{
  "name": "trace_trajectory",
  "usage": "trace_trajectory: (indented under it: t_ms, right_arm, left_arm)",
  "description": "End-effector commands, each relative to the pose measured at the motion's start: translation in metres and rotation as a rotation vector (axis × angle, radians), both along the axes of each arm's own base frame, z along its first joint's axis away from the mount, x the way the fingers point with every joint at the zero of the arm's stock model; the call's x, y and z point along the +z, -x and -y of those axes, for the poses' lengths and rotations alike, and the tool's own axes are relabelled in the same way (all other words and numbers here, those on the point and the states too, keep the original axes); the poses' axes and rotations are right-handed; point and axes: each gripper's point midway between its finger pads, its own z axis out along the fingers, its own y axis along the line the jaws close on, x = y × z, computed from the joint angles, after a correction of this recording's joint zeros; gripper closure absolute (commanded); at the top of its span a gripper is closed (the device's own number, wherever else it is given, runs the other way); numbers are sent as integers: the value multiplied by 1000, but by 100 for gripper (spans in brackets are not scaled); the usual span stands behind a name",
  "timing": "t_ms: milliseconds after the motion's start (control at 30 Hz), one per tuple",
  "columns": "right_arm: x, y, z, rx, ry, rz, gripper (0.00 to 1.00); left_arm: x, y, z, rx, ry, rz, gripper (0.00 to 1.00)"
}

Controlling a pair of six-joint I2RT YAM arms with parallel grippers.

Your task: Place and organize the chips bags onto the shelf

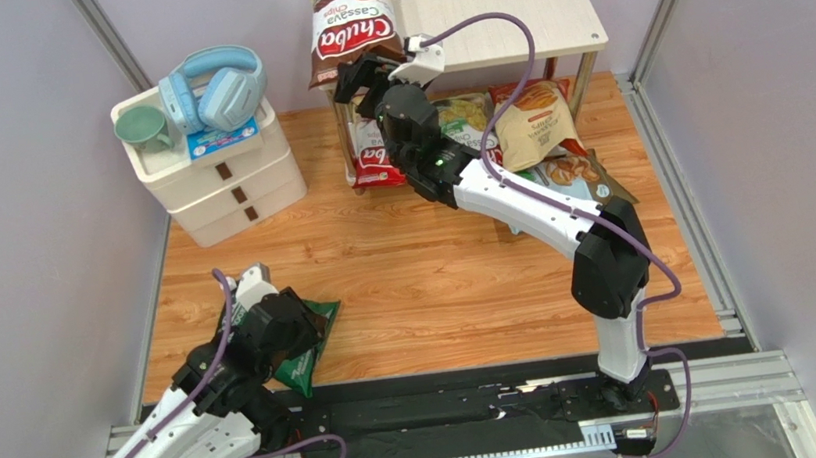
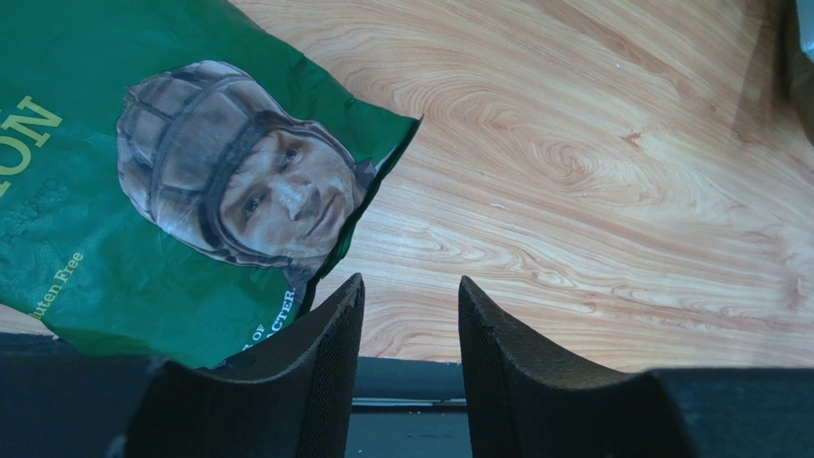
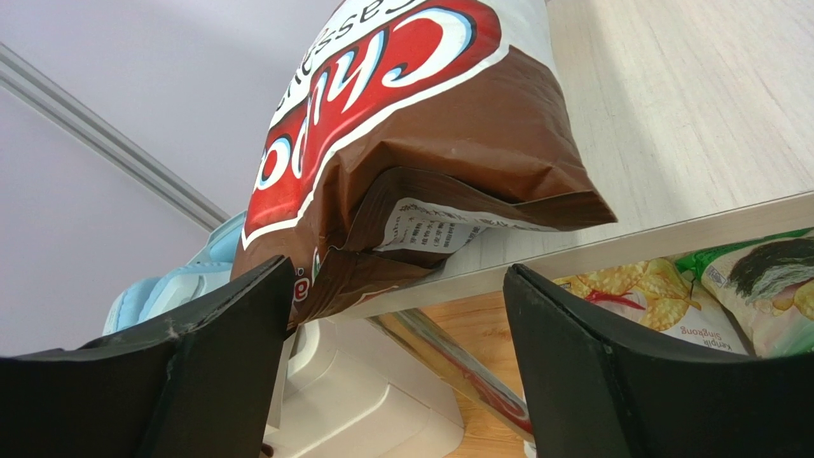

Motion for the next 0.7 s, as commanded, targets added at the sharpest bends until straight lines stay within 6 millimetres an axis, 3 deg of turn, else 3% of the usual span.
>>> trace_trajectory:
  t_ms: [0,67,100,167,200,267,333,467,600,667]
  right_arm:
    - [26,16,6,47,-33,38,17]
    - [37,26,11,74,-56,46,16]
    - [23,29,12,81,-43,22,15]
    - [32,42,21,100,-84,24,14]
    - [18,46,24,105,-73,0,14]
    - [25,58,29,134,-118,17,14]
    - [18,62,30,145,-111,10,14]
    - [30,64,30,162,-103,33,13]
    - [28,65,20,204,-79,11,13]
    - [15,72,18,239,-56,-16,13]
  left_arm:
    - [12,-6,4,-5,8,32,53]
    - [11,-7,2,-1,5,34,53]
    - [11,-7,2,0,1,34,53]
    - [13,-8,0,5,-3,46,51]
    - [14,-9,0,6,-6,50,50]
    - [17,-11,-2,8,-20,64,46]
    - [20,-13,-3,11,-27,74,44]
    - [26,-17,-2,9,-42,82,43]
    - [29,-17,0,6,-35,79,43]
    - [29,-16,-1,7,-32,78,43]
